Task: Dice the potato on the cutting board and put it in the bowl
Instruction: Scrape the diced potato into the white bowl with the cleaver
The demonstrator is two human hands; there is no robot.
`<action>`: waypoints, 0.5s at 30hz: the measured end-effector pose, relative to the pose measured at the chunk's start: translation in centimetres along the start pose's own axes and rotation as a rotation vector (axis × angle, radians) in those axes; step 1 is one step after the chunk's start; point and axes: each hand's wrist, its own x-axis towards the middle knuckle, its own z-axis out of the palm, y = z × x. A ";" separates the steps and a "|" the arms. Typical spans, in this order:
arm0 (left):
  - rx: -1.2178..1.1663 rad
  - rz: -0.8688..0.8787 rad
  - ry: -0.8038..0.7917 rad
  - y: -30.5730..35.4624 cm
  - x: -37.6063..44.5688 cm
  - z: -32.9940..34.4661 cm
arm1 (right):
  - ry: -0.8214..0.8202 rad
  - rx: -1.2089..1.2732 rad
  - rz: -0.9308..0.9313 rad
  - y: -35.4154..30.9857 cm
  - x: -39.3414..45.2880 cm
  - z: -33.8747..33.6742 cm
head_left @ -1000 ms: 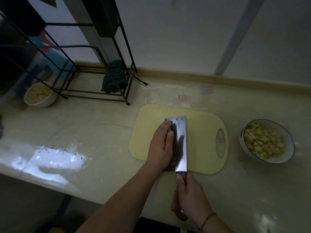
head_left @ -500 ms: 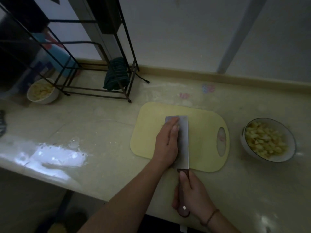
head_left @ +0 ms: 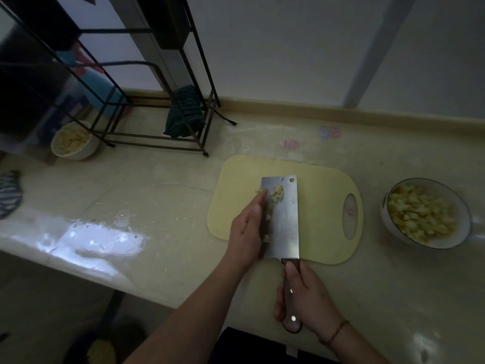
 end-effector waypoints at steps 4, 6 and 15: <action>0.270 0.153 -0.169 -0.1 -0.6 -0.1 | -0.026 0.035 -0.013 0.0 -0.1 -0.3; 0.348 0.193 -0.181 -0.3 -0.5 -0.7 | -0.023 0.047 -0.003 0.0 -0.1 -0.4; 0.612 0.420 -0.086 -2.0 1.2 -5.9 | -0.047 0.225 0.040 0.7 0.5 -0.8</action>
